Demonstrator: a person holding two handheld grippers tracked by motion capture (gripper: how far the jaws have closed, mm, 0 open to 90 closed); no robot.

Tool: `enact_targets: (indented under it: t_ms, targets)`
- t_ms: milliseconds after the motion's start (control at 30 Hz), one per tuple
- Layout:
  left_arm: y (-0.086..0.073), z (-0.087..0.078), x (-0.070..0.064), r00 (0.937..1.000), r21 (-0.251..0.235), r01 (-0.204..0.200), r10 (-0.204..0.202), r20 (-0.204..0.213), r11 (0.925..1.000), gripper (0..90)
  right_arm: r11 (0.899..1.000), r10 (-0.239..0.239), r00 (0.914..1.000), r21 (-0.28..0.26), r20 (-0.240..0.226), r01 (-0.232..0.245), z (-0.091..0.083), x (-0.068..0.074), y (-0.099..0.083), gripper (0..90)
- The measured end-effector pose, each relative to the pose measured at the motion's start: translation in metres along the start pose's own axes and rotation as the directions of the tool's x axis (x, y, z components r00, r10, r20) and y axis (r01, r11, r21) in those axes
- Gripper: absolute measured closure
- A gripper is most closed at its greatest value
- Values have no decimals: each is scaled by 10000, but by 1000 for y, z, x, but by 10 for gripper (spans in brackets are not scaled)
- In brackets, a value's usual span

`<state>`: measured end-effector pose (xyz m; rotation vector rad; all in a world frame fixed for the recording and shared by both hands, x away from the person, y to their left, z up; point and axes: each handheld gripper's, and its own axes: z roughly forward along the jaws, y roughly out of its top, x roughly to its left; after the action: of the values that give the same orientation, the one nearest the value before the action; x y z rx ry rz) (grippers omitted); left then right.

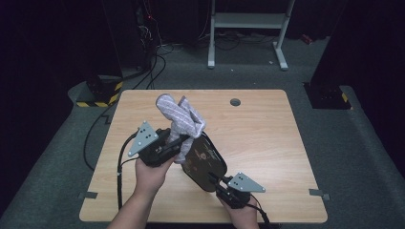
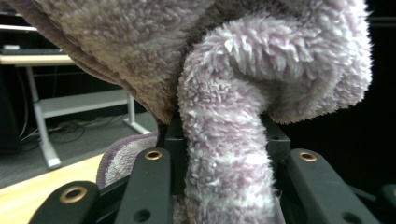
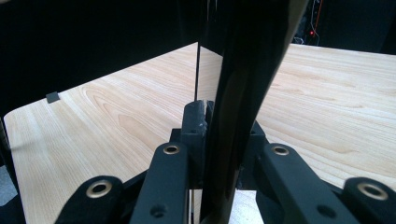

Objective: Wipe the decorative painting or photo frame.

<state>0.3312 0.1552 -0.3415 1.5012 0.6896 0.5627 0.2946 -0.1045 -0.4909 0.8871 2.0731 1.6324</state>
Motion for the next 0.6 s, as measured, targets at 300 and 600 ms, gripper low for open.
enact_targets:
  t_ms: [300,600]
  targets:
    - [5,27,-11,9995,447,-140,127,289,9989,648,10000,1,10000,45,-63,-1,1,0,-1,786]
    - [-7,25,19,9982,665,270,-233,-559,9974,667,10000,61,9999,40,-105,-61,2,0,0,786]
